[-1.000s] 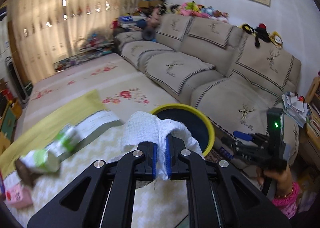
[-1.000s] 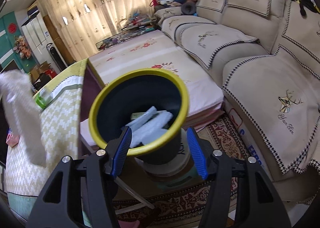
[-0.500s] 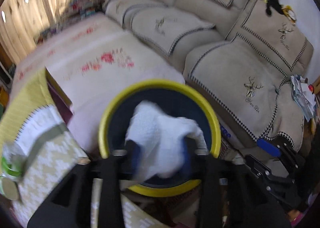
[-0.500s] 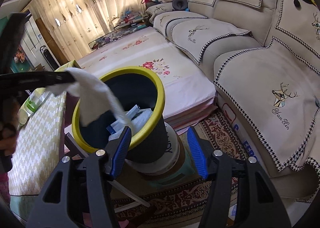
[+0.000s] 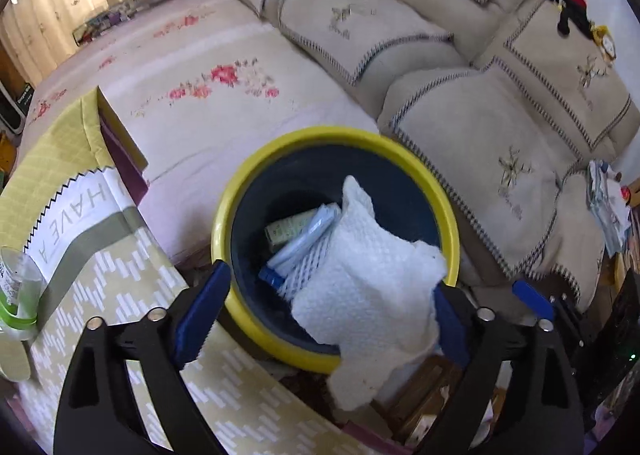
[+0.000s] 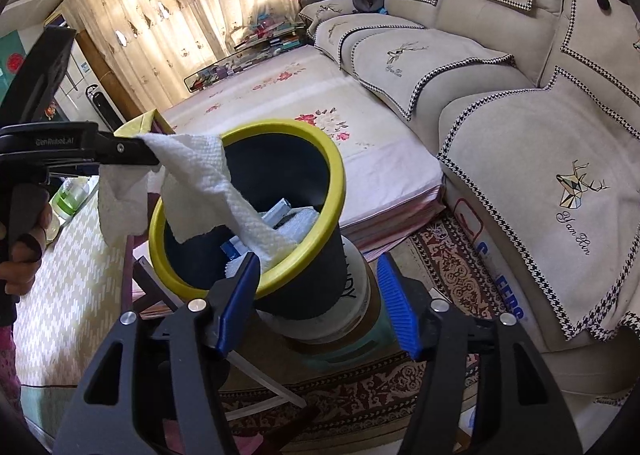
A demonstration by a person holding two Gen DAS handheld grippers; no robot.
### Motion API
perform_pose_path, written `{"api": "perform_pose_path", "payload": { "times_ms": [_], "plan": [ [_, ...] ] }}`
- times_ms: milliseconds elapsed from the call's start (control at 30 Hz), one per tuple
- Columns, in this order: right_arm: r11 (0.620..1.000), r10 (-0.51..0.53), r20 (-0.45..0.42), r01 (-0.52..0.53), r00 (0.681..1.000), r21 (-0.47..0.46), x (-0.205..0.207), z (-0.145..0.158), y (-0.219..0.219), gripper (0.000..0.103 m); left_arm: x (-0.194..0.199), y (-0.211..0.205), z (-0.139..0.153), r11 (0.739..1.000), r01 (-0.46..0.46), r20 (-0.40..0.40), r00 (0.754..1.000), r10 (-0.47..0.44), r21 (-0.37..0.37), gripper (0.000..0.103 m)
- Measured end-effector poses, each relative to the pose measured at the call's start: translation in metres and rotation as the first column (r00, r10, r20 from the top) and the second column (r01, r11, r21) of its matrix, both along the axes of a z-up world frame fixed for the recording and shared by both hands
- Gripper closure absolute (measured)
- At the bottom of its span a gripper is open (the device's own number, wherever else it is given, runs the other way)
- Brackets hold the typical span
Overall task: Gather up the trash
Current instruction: 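Carry the tissue over the yellow bin and open the left gripper, then move both grippers back over the table toward the remaining items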
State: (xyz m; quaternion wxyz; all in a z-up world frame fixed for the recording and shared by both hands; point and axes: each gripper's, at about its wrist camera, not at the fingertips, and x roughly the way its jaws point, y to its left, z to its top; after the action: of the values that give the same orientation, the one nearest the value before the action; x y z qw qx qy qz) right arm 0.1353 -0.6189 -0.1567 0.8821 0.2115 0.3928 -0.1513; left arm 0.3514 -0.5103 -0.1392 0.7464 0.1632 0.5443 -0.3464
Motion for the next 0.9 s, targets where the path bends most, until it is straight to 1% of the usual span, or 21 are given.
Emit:
{"api": "perform_pose_path", "payload": {
  "times_ms": [67, 100, 200, 233, 267, 300, 333, 367, 400, 433, 500, 533, 567, 633, 667, 700, 733, 800, 833, 867, 900],
  "plan": [
    [1.000, -0.002, 0.000, 0.002, 1.000, 0.000, 0.000, 0.001, -0.001, 0.044, 0.002, 0.001, -0.004, 1.000, -0.011, -0.055, 0.998, 0.011, 0.011, 0.012],
    [1.000, -0.002, 0.001, 0.002, 1.000, 0.001, -0.001, 0.001, 0.000, 0.044, 0.005, 0.001, -0.008, 1.000, -0.014, -0.122, 0.992, 0.014, 0.002, 0.012],
    [1.000, -0.007, 0.002, 0.007, 1.000, 0.003, -0.003, 0.002, 0.000, 0.044, 0.013, 0.005, -0.011, 0.998, -0.056, -0.226, 0.973, 0.047, -0.034, 0.012],
    [1.000, -0.008, 0.003, 0.008, 1.000, 0.006, -0.004, 0.002, 0.000, 0.044, 0.017, 0.007, -0.014, 0.996, -0.078, -0.268, 0.961, 0.063, -0.045, 0.012],
    [1.000, -0.008, 0.004, 0.008, 1.000, 0.007, -0.004, 0.002, 0.000, 0.044, 0.021, 0.010, -0.020, 0.993, -0.105, -0.329, 0.941, 0.082, -0.053, 0.012],
    [1.000, -0.008, 0.005, 0.008, 1.000, 0.007, -0.005, 0.003, 0.000, 0.044, 0.027, 0.014, -0.026, 0.986, -0.150, -0.409, 0.906, 0.107, -0.074, 0.012],
    [1.000, -0.009, 0.004, 0.009, 1.000, 0.007, -0.006, 0.003, 0.000, 0.044, 0.035, 0.021, -0.030, 0.971, -0.220, -0.484, 0.863, 0.147, -0.097, 0.012],
    [1.000, -0.009, 0.005, 0.009, 1.000, 0.008, -0.006, 0.003, -0.001, 0.044, 0.037, 0.024, -0.033, 0.964, -0.246, -0.502, 0.849, 0.163, -0.104, 0.012],
    [1.000, -0.008, 0.006, 0.008, 1.000, 0.009, -0.007, 0.003, -0.001, 0.044, 0.041, 0.029, -0.034, 0.948, -0.290, -0.553, 0.815, 0.172, -0.131, 0.012],
    [1.000, -0.007, 0.007, 0.007, 1.000, 0.012, -0.007, 0.003, -0.002, 0.044, 0.043, 0.034, -0.036, 0.931, -0.334, -0.608, 0.773, 0.182, -0.147, 0.012],
    [1.000, -0.007, 0.004, 0.007, 1.000, 0.013, -0.007, 0.002, -0.002, 0.044, 0.047, 0.042, -0.038, 0.900, -0.413, -0.667, 0.711, 0.223, -0.138, 0.010],
    [1.000, -0.004, 0.005, 0.004, 1.000, 0.016, -0.007, 0.001, -0.002, 0.044, 0.048, 0.046, -0.040, 0.886, -0.449, -0.693, 0.676, 0.250, -0.119, 0.010],
    [1.000, -0.003, 0.005, 0.003, 1.000, 0.017, -0.007, 0.001, -0.003, 0.044, 0.048, 0.048, -0.040, 0.883, -0.460, -0.695, 0.666, 0.270, -0.097, 0.010],
    [1.000, 0.003, 0.007, -0.003, 1.000, 0.020, -0.007, 0.000, -0.002, 0.044, 0.047, 0.046, -0.033, 0.898, -0.435, -0.642, 0.709, 0.292, -0.071, 0.009],
    [1.000, 0.004, 0.008, -0.004, 1.000, 0.023, -0.007, 0.000, -0.002, 0.044, 0.046, 0.048, -0.032, 0.894, -0.441, -0.648, 0.704, 0.292, -0.076, 0.009],
    [1.000, 0.005, 0.010, -0.005, 1.000, 0.025, -0.008, 0.000, -0.003, 0.044, 0.045, 0.054, -0.032, 0.873, -0.480, -0.688, 0.662, 0.297, -0.085, 0.009],
    [1.000, 0.005, 0.010, -0.005, 1.000, 0.026, -0.008, 0.000, -0.002, 0.044, 0.046, 0.056, -0.031, 0.866, -0.494, -0.695, 0.652, 0.304, -0.085, 0.009],
    [1.000, 0.006, 0.014, -0.007, 1.000, 0.029, -0.010, 0.001, -0.002, 0.044, 0.044, 0.056, -0.027, 0.873, -0.481, -0.681, 0.667, 0.304, -0.081, 0.009],
    [0.999, 0.006, 0.018, -0.007, 1.000, 0.031, -0.010, 0.002, -0.002, 0.044, 0.040, 0.058, -0.021, 0.870, -0.484, -0.652, 0.689, 0.316, -0.090, 0.009],
    [0.999, 0.009, 0.024, -0.010, 1.000, 0.031, -0.011, 0.003, -0.001, 0.044, 0.037, 0.061, -0.010, 0.873, -0.477, -0.592, 0.735, 0.330, -0.106, 0.009],
    [0.999, 0.012, 0.029, -0.013, 1.000, 0.031, -0.011, 0.004, 0.000, 0.044, 0.031, 0.062, 0.006, 0.885, -0.443, -0.497, 0.806, 0.323, -0.144, 0.009]
  ]
}}
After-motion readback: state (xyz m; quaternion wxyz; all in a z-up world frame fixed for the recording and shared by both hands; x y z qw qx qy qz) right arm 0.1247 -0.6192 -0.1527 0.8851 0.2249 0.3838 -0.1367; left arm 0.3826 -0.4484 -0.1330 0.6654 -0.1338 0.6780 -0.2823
